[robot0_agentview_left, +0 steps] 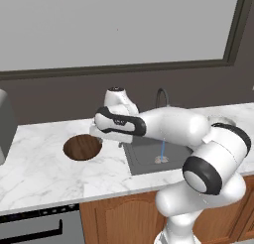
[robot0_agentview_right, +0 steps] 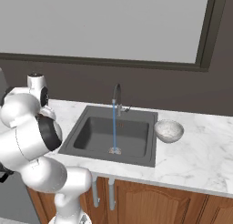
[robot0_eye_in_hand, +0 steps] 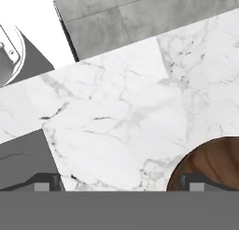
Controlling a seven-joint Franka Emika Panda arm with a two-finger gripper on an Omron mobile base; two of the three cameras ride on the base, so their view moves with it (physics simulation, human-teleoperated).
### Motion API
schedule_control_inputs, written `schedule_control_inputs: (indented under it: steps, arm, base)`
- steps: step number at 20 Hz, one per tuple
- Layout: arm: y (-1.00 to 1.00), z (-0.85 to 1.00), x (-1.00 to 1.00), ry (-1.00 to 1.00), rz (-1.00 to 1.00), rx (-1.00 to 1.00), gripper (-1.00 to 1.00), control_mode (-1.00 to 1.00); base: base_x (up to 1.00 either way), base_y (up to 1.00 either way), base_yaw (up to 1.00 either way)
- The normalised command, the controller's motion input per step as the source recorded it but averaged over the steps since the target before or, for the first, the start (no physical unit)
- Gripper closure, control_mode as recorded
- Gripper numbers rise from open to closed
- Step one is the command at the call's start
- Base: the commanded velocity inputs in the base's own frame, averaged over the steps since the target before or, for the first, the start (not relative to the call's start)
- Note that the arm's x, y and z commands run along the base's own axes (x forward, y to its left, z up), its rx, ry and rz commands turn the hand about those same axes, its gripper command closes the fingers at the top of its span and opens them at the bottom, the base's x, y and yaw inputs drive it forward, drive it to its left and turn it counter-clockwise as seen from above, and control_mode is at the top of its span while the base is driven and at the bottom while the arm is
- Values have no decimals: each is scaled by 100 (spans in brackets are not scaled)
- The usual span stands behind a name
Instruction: Rinse each bowl for a few seconds and place them down in the sink or on the counter.
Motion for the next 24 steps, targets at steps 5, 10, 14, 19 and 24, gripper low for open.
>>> schedule_control_inputs:
  steps: [5,10,14,19,24]
  arm:
    - [14,-20,18,0,0,0,-100,-100]
    - [13,-27,16,0,0,0,-100,-100]
    - [12,-26,15,0,0,0,-100,-100]
    - [17,-18,20,-2,0,0,-100,-100]
    - [13,-15,20,-3,0,1,-100,-100]
  base:
    - [0,0,0]
    - [0,0,0]
    - [0,0,0]
    - [0,0,0]
    - [0,0,0]
